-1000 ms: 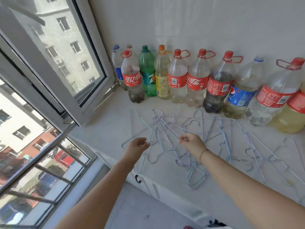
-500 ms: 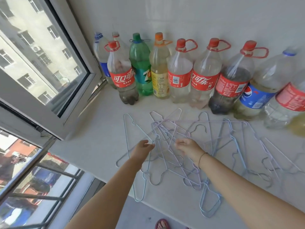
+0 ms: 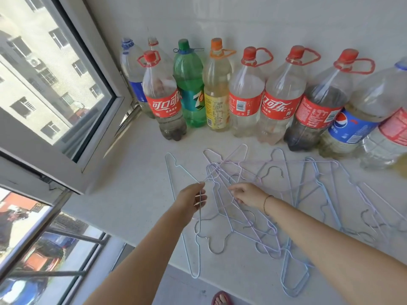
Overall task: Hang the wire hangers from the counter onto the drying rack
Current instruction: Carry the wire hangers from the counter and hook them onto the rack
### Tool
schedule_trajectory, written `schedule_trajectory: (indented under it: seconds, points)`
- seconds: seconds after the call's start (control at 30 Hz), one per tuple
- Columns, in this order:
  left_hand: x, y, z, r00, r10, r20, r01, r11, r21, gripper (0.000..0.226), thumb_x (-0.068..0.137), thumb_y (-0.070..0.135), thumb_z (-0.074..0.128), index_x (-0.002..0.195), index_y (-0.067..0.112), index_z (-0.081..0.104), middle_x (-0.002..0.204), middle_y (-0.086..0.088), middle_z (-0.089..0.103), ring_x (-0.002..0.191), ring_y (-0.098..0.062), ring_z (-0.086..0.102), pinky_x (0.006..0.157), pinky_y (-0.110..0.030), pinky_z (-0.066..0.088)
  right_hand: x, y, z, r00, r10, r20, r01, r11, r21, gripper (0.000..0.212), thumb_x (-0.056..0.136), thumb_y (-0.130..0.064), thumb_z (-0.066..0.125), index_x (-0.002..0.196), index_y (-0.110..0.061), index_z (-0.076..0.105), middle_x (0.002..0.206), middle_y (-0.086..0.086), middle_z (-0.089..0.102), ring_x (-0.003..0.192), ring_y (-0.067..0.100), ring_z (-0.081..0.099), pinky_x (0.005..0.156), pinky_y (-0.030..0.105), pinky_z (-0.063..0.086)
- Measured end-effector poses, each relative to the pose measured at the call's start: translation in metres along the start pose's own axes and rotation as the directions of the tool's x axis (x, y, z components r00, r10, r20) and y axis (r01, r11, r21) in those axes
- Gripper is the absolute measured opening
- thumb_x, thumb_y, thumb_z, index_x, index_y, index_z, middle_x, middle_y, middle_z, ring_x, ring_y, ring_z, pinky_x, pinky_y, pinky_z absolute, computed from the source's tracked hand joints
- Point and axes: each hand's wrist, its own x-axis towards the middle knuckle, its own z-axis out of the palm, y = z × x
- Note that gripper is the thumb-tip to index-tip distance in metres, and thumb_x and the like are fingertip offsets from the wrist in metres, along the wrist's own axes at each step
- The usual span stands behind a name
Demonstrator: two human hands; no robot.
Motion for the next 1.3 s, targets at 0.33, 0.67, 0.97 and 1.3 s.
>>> schedule_trajectory:
  seconds: [0.33,0.67,0.97,1.3]
  points:
    - [-0.040,0.016,-0.046,0.996,0.077,-0.045,-0.080,0.993,-0.084,0.016,0.087,0.018,0.060,0.102,0.012,0.063,0.075,0.000,0.059,0.058,-0.011,0.055,0.060,-0.022,0.043,0.010,-0.011,-0.002,0.991,-0.089,0.101,0.134,0.696,-0.705,0.040,0.091,-0.056,0.035,0.080,-0.025,0.056,0.125,0.009,0.039,0.128,0.028,0.036,0.103,0.035,0.029]
    - [-0.069,0.011,-0.061,0.991,0.096,-0.089,-0.107,0.986,-0.128,0.014,0.086,0.017,0.061,0.098,0.011,0.061,0.071,0.000,0.060,0.059,-0.013,0.055,0.061,-0.023,0.043,0.011,-0.017,0.019,0.983,-0.102,0.153,0.184,0.531,-0.827,0.061,0.090,-0.065,0.020,0.105,-0.028,0.066,0.128,0.001,0.037,0.127,0.023,0.024,0.100,0.040,0.022]
    - [-0.105,0.050,-0.082,0.991,0.125,-0.037,-0.130,0.979,-0.155,0.010,0.089,0.020,0.054,0.090,0.013,0.062,0.062,0.004,0.059,0.054,-0.010,0.051,0.055,-0.020,0.041,-0.002,-0.061,-0.002,0.995,-0.047,0.083,0.086,0.815,-0.573,0.076,0.087,-0.070,0.006,0.060,-0.022,0.059,0.089,-0.006,0.068,0.096,0.014,0.052,0.094,0.036,0.024]
    - [-0.179,0.094,-0.099,0.942,0.327,-0.082,-0.336,0.924,-0.180,0.010,0.086,0.022,0.055,0.092,0.016,0.061,0.064,0.007,0.059,0.052,-0.007,0.054,0.048,-0.016,0.045,-0.024,-0.098,-0.027,0.932,-0.036,0.360,0.121,0.969,-0.216,0.077,0.095,-0.057,0.014,0.070,-0.010,0.070,0.065,0.007,0.062,0.057,0.011,0.053,0.067,0.022,0.043]
